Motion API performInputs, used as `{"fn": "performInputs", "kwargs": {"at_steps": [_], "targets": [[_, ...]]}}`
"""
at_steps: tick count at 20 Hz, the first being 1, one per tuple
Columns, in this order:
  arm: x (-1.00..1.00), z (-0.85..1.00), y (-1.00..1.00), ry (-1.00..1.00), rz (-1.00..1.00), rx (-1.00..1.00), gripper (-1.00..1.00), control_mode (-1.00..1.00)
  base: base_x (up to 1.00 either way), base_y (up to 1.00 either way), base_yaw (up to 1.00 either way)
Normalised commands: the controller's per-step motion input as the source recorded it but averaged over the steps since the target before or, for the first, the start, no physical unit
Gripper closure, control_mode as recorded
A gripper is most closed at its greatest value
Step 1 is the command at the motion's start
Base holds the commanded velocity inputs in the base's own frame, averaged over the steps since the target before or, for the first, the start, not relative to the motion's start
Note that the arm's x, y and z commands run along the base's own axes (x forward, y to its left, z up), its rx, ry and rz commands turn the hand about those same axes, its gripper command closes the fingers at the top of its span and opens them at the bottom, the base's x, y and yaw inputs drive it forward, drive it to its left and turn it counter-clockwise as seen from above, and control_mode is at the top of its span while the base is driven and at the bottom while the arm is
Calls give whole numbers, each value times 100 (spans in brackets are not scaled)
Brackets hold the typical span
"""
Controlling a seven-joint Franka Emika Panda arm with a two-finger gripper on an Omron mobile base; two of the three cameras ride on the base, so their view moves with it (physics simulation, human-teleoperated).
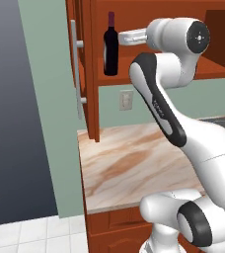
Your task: Get the candle and the wine from the cabinet and move them to the dining counter.
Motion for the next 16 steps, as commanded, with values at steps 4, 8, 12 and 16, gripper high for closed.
{"fn": "performInputs", "kwargs": {"at_steps": [4,8,12,16], "targets": [[14,-5,0,-14,4,0,-100,-100,0,0,0],[14,0,0,-14,3,1,-100,-100,0,0,0],[32,0,3,-2,0,3,-100,-100,0,0,0],[27,0,-2,0,3,5,-100,-100,0,0,0]]}}
